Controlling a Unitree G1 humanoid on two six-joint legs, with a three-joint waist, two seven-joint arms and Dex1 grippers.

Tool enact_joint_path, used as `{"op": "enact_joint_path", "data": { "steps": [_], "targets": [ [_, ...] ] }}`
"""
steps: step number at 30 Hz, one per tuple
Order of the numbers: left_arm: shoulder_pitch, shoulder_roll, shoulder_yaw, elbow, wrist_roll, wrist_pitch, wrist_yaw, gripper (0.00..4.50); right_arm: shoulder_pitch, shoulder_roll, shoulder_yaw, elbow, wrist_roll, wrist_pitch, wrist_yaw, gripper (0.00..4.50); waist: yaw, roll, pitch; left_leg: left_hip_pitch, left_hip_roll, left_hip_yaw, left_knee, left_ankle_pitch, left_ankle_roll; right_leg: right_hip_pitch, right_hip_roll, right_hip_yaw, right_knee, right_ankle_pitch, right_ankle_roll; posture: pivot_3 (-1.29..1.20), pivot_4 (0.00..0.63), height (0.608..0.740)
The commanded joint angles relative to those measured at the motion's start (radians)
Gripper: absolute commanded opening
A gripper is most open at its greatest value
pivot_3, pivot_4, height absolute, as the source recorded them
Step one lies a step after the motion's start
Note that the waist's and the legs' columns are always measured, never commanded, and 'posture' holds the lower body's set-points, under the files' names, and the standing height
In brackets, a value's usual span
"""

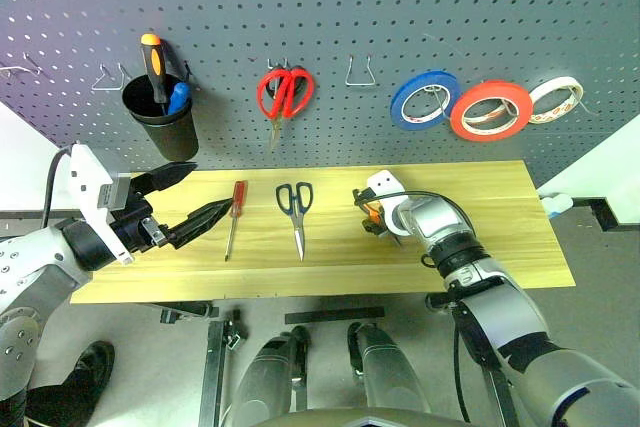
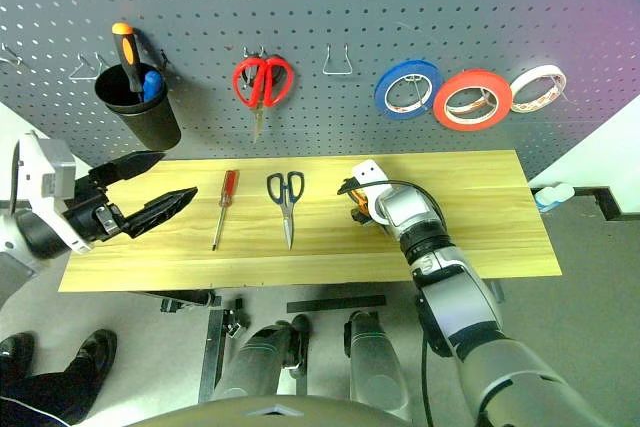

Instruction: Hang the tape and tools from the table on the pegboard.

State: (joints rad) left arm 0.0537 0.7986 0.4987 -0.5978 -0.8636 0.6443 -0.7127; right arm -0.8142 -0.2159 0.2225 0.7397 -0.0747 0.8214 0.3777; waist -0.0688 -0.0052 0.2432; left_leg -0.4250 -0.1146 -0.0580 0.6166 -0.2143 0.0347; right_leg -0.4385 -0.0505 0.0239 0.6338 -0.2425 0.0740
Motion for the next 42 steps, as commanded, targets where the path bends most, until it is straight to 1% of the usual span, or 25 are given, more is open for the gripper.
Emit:
{"op": "enact_joint_path", "data": {
  "steps": [1, 3, 4, 16, 28, 33, 38, 42],
  "targets": [
    [0.016, 0.018, 0.047, -0.044, -0.032, -0.003, -0.012, 4.5, -0.03, 0.007, -0.021, 0.021, -0.004, -0.021, -0.015, 2.95, 0.0, 0.0, 0.0, 0.0, 0.0, 0.0, 0.0, 0.0, 0.0, 0.0, 0.0, 0.0, 0.0, 0.0, 0.0, -0.04, 0.268, 0.74],
    [0.024, 0.02, 0.053, -0.046, -0.037, -0.006, -0.017, 4.5, -0.037, 0.01, -0.022, 0.031, -0.001, -0.024, -0.009, 2.21, 0.001, 0.0, 0.0, 0.0, 0.0, 0.0, 0.0, 0.0, 0.0, 0.0, 0.0, 0.0, 0.0, 0.0, 0.0, -0.04, 0.267, 0.74],
    [0.029, 0.022, 0.057, -0.048, -0.044, -0.005, -0.023, 4.5, -0.04, 0.012, -0.026, 0.035, 0.002, -0.026, -0.013, 2.07, 0.001, 0.0, 0.0, 0.0, 0.0, 0.0, 0.0, 0.0, 0.0, 0.0, 0.0, 0.0, 0.0, 0.0, 0.0, -0.04, 0.267, 0.74],
    [0.045, 0.028, 0.071, -0.045, -0.051, -0.003, -0.027, 4.5, -0.05, 0.017, -0.025, 0.068, -0.006, -0.054, -0.016, 2.08, 0.001, 0.0, 0.0, 0.0, 0.0, 0.0, 0.0, 0.0, 0.0, 0.0, 0.0, 0.0, 0.0, 0.0, 0.0, -0.03, 0.267, 0.74],
    [0.057, 0.029, 0.064, -0.044, -0.051, -0.008, -0.029, 4.5, -0.052, 0.014, -0.062, 0.055, 0.009, -0.049, -0.021, 2.08, 0.0, 0.0, 0.0, 0.0, 0.0, 0.0, 0.0, 0.0, 0.0, 0.0, 0.0, 0.0, 0.0, 0.0, 0.0, -0.04, 0.266, 0.74],
    [0.054, 0.026, 0.059, -0.041, -0.049, -0.011, -0.029, 4.5, -0.049, 0.005, -0.091, -0.004, 0.042, -0.025, 0.017, 2.08, 0.0, 0.0, 0.0, 0.0, 0.0, 0.0, 0.0, 0.0, 0.0, 0.0, 0.0, 0.0, 0.0, 0.0, 0.0, -0.05, 0.255, 0.74],
    [0.039, 0.021, 0.042, -0.029, -0.038, -0.021, -0.03, 4.5, -0.013, -0.02, -0.094, -0.101, 0.092, 0.004, 0.131, 2.08, 0.0, 0.0, 0.0, 0.0, 0.0, 0.0, 0.0, 0.0, 0.0, 0.0, 0.0, 0.0, 0.0, 0.0, 0.0, -0.07, 0.245, 0.74],
    [0.022, 0.019, 0.023, -0.015, -0.027, -0.029, -0.033, 4.5, 0.056, -0.056, -0.074, -0.219, 0.115, 0.005, 0.214, 2.08, 0.002, 0.0, 0.0, 0.0, 0.0, 0.0, 0.0, 0.0, 0.0, 0.0, 0.0, 0.0, 0.0, 0.0, 0.0, -0.08, 0.241, 0.74]
  ]
}}
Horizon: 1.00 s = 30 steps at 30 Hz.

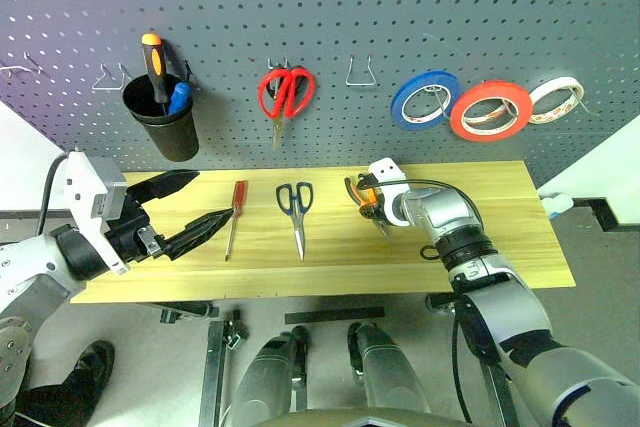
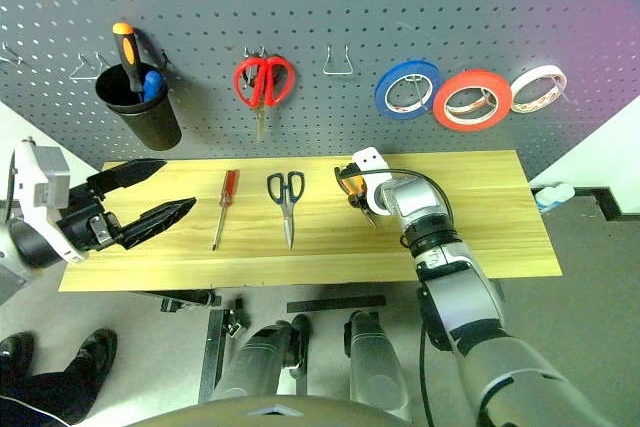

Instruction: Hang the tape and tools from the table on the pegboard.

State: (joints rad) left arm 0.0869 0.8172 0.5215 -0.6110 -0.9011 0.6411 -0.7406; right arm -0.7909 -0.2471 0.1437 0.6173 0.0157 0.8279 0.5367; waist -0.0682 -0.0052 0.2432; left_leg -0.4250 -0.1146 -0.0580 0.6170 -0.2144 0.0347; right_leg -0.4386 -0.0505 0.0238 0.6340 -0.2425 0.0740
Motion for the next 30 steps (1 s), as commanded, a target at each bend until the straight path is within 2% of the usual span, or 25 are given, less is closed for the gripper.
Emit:
{"op": "enact_joint_path", "data": {
  "steps": [1, 17, 24, 30],
  "targets": [
    [-0.017, 0.0, -0.004, 0.004, 0.013, -0.028, -0.007, 4.5, 0.047, -0.03, 0.007, -0.118, 0.03, 0.0, 0.067, 2.08, 0.002, 0.0, 0.0, 0.0, 0.0, 0.0, 0.0, 0.0, 0.0, 0.0, 0.0, 0.0, 0.0, 0.0, 0.0, -0.09, 0.236, 0.74],
    [-0.145, -0.009, -0.094, 0.123, 0.088, -0.087, -0.058, 4.5, 0.199, -0.051, -0.169, -0.384, 0.246, -0.098, 0.167, 2.08, -0.003, -0.001, -0.002, 0.0, 0.0, 0.0, 0.003, 0.001, -0.002, 0.0, 0.0, 0.0, 0.003, 0.0, 0.0, -0.15, 0.18, 0.74],
    [-0.209, -0.016, -0.136, 0.189, 0.133, -0.124, -0.084, 4.5, 0.241, -0.011, -0.245, -0.475, 0.338, -0.33, 0.205, 2.08, -0.006, -0.001, -0.004, 0.0, 0.0, 0.001, 0.011, 0.001, -0.002, -0.001, 0.001, 0.0, 0.012, 0.0, 0.0, -0.18, 0.144, 0.74],
    [-0.253, -0.017, -0.156, 0.231, 0.16, -0.149, -0.104, 4.5, 0.264, 0.003, -0.291, -0.563, 0.487, -0.357, 0.293, 2.08, -0.009, -0.003, -0.021, 0.0, 0.0, 0.001, 0.015, 0.001, -0.003, -0.001, 0.001, 0.0, 0.016, 0.001, 0.0, -0.19, 0.119, 0.74]
  ]
}}
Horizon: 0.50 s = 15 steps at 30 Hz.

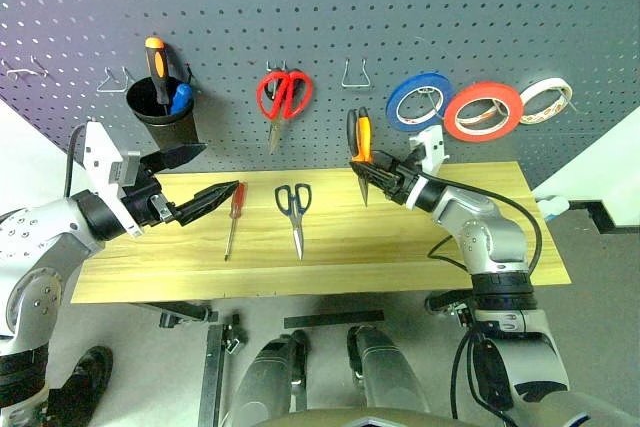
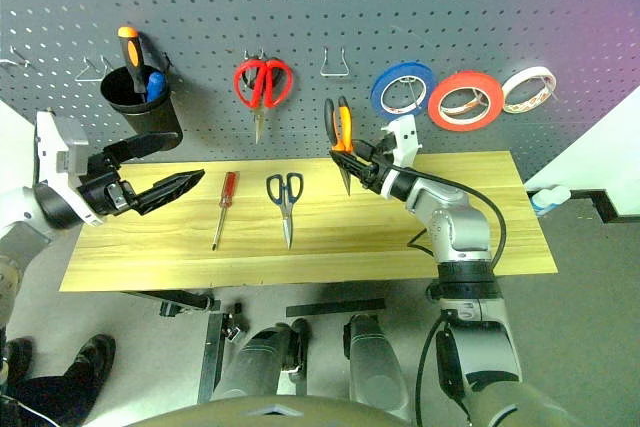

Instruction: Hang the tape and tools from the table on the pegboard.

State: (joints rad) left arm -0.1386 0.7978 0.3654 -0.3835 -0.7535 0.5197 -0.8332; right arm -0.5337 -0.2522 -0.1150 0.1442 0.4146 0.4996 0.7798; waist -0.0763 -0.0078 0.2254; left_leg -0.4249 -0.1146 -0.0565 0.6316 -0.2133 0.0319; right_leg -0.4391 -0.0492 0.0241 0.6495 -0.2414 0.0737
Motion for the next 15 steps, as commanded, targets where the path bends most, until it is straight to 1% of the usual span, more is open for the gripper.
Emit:
{"op": "enact_joint_path", "data": {
  "steps": [1, 6, 9, 11, 13, 14, 15],
  "targets": [
    [-0.034, 0.002, -0.001, 0.009, 0.016, -0.03, -0.014, 4.5, 0.01, 0.008, -0.036, -0.103, 0.111, -0.021, 0.061, 2.08, -0.001, -0.001, -0.006, 0.0, 0.0, 0.0, 0.0, 0.0, 0.0, 0.0, 0.0, 0.0, 0.0, 0.0, 0.0, -0.19, 0.116, 0.74],
    [-0.057, 0.005, -0.007, 0.03, 0.031, -0.036, -0.03, 4.5, 0.016, -0.009, -0.03, -0.144, 0.172, -0.001, 0.094, 2.08, -0.013, -0.001, -0.019, 0.0, 0.0, 0.0, 0.0, 0.0, 0.0, 0.0, 0.0, 0.0, 0.0, 0.0, 0.0, -0.2, 0.112, 0.74],
    [-0.064, 0.003, -0.012, 0.038, 0.042, -0.042, -0.035, 4.5, -0.045, 0.001, -0.063, -0.097, 0.173, -0.017, 0.023, 2.08, -0.024, -0.001, -0.026, 0.0, 0.0, 0.0, 0.0, 0.0, 0.0, 0.0, 0.0, 0.0, 0.0, 0.0, 0.0, -0.2, 0.108, 0.74],
    [-0.075, 0.0, -0.015, 0.045, 0.044, -0.044, -0.035, 4.5, -0.089, 0.013, -0.073, -0.058, 0.138, -0.064, -0.045, 2.08, -0.031, -0.001, -0.027, 0.001, 0.0, 0.0, 0.001, 0.0, -0.001, 0.001, 0.0, 0.0, 0.001, 0.001, 0.0, -0.2, 0.107, 0.74],
    [-0.08, -0.001, -0.017, 0.047, 0.046, -0.046, -0.037, 4.5, -0.127, 0.036, -0.092, -0.038, 0.158, -0.071, -0.086, 2.08, -0.038, -0.001, -0.03, 0.001, 0.0, 0.0, 0.001, 0.0, -0.003, 0.0, 0.0, 0.0, 0.002, 0.001, 0.0, -0.2, 0.107, 0.74],
    [-0.081, -0.002, -0.018, 0.046, 0.046, -0.045, -0.037, 4.5, -0.142, 0.044, -0.08, -0.028, 0.119, -0.118, -0.117, 2.08, -0.044, -0.001, -0.032, 0.001, 0.0, 0.0, 0.0, 0.0, -0.003, 0.0, 0.0, 0.001, 0.002, 0.001, 0.0, -0.2, 0.105, 0.74],
    [-0.08, -0.002, -0.017, 0.045, 0.045, -0.044, -0.036, 4.5, -0.164, 0.071, -0.092, -0.025, 0.138, -0.12, -0.143, 2.08, -0.049, -0.001, -0.034, 0.001, 0.0, 0.0, 0.0, 0.0, -0.002, 0.0, 0.0, 0.0, 0.002, 0.001, 0.0, -0.2, 0.106, 0.74]
  ]
}}
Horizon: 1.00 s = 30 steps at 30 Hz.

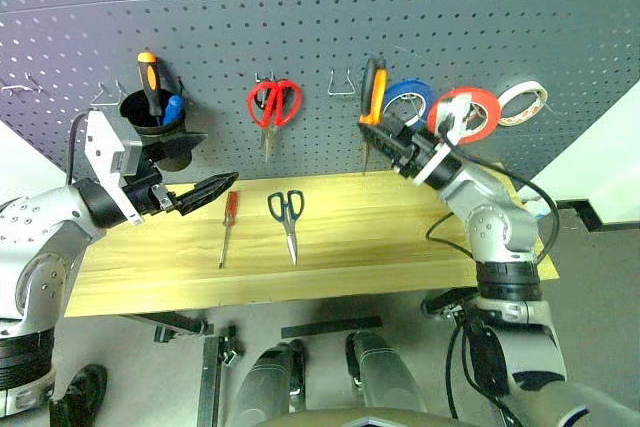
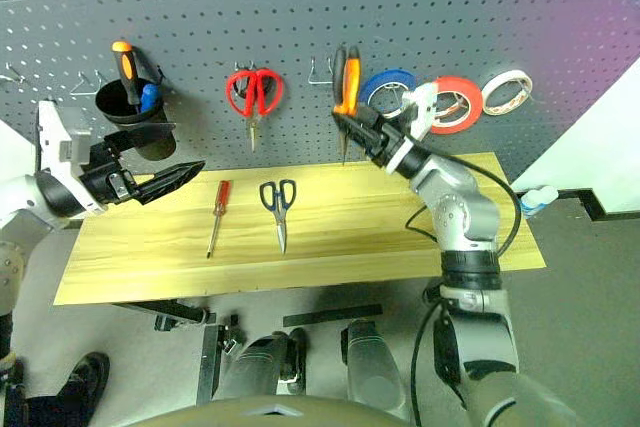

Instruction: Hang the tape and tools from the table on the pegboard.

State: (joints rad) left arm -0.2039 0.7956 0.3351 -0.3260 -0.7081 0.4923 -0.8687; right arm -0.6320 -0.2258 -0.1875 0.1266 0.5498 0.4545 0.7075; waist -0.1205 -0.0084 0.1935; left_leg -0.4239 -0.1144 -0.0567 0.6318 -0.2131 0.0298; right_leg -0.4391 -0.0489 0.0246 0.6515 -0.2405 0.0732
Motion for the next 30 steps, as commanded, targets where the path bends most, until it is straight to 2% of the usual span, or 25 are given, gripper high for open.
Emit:
{"op": "enact_joint_path", "data": {
  "steps": [1, 15, 20, 22, 30],
  "targets": [
    [-0.013, -0.001, 0.015, -0.014, -0.004, -0.013, 0.001, 4.5, -0.083, 0.063, -0.017, -0.002, -0.011, -0.1, -0.098, 2.08, -0.01, 0.0, -0.002, 0.0, 0.0, 0.0, 0.0, 0.001, 0.001, 0.0, 0.0, 0.0, 0.0, 0.0, 0.0, -0.19, 0.106, 0.74],
    [0.022, 0.007, 0.04, -0.045, -0.02, 0.01, 0.01, 4.5, -0.215, 0.222, 0.02, 0.124, -0.113, -0.308, -0.299, 2.08, -0.009, 0.001, -0.005, 0.0, 0.0, 0.0, 0.0, 0.001, 0.001, -0.001, 0.001, 0.001, 0.002, 0.0, 0.0, -0.17, 0.114, 0.74],
    [0.022, 0.006, 0.038, -0.049, -0.022, 0.017, 0.012, 4.5, -0.28, 0.24, 0.062, 0.237, -0.257, -0.474, -0.4, 2.08, -0.01, 0.001, -0.005, 0.0, 0.0, 0.0, 0.0, 0.004, -0.003, -0.001, 0.001, 0.001, 0.002, 0.0, 0.0, -0.16, 0.118, 0.74],
    [0.026, 0.006, 0.038, -0.054, -0.026, 0.021, 0.013, 4.5, -0.3, 0.248, 0.051, 0.276, -0.269, -0.508, -0.43, 2.08, -0.01, 0.001, -0.005, 0.0, 0.0, 0.0, 0.0, 0.005, -0.006, -0.002, 0.001, 0.001, 0.003, 0.0, 0.0, -0.15, 0.119, 0.74],
    [0.056, 0.011, 0.058, -0.074, -0.039, 0.03, 0.017, 4.5, -0.339, 0.274, 0.062, 0.333, -0.277, -0.579, -0.444, 2.08, -0.009, 0.001, -0.005, 0.0, 0.0, 0.0, 0.0, 0.005, -0.006, -0.002, 0.001, 0.001, 0.003, 0.0, 0.0, -0.14, 0.126, 0.74]
  ]
}}
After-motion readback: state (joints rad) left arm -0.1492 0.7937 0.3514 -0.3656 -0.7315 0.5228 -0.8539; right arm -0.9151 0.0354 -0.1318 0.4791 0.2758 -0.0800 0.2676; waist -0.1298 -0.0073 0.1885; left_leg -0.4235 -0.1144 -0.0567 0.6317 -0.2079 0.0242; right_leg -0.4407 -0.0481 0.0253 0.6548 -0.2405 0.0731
